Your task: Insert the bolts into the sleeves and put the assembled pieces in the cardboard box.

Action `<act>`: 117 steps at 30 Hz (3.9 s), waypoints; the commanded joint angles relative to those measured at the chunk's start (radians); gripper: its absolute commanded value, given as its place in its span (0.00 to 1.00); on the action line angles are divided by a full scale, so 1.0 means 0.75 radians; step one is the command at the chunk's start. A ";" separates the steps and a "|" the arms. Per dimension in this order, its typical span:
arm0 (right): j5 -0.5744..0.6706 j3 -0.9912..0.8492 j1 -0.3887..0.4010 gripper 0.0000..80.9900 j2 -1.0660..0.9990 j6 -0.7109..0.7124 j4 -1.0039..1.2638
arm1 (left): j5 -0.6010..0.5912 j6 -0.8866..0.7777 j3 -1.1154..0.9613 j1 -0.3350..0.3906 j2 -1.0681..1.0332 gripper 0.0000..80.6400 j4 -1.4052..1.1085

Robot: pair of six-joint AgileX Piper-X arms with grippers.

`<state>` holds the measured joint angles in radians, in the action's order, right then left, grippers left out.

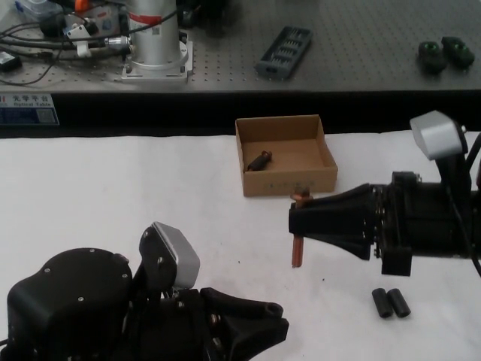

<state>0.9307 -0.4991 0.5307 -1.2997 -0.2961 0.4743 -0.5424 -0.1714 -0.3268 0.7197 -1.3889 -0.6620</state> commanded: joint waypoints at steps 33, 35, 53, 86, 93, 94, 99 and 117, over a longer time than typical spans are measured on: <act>0.034 0.026 0.087 0.05 0.019 -0.064 0.036 | -0.096 -0.085 -0.067 0.007 0.002 0.14 0.017; 0.033 0.026 0.087 0.05 0.019 -0.064 0.036 | -0.086 -0.095 -0.067 0.007 0.002 0.14 0.013; 0.028 0.086 0.087 0.05 0.019 -0.064 0.067 | -0.109 -0.143 -0.083 0.007 0.002 0.14 -0.049; 0.028 0.086 0.087 0.05 0.019 -0.093 0.093 | 0.159 -0.263 -0.085 0.007 0.002 0.14 -0.175; 0.031 0.086 0.087 0.05 0.019 -0.093 0.093 | 0.159 -0.315 -0.126 0.007 0.002 0.14 -0.199; 0.039 0.086 0.087 0.05 0.019 -0.093 0.093 | 0.159 -0.317 -0.129 0.007 0.002 0.14 -0.199; 0.144 0.086 0.087 0.03 0.019 -0.093 0.093 | 0.159 -0.322 -0.128 0.007 0.002 0.14 -0.197; 0.179 0.086 -0.070 0.45 0.175 -0.429 0.340 | 0.117 -0.307 -0.128 0.007 0.002 0.14 -0.197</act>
<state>1.0442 -0.4303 0.4928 -1.1943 -0.5905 0.6949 -0.4499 -0.4002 -0.4109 0.7265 -1.3913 -0.7886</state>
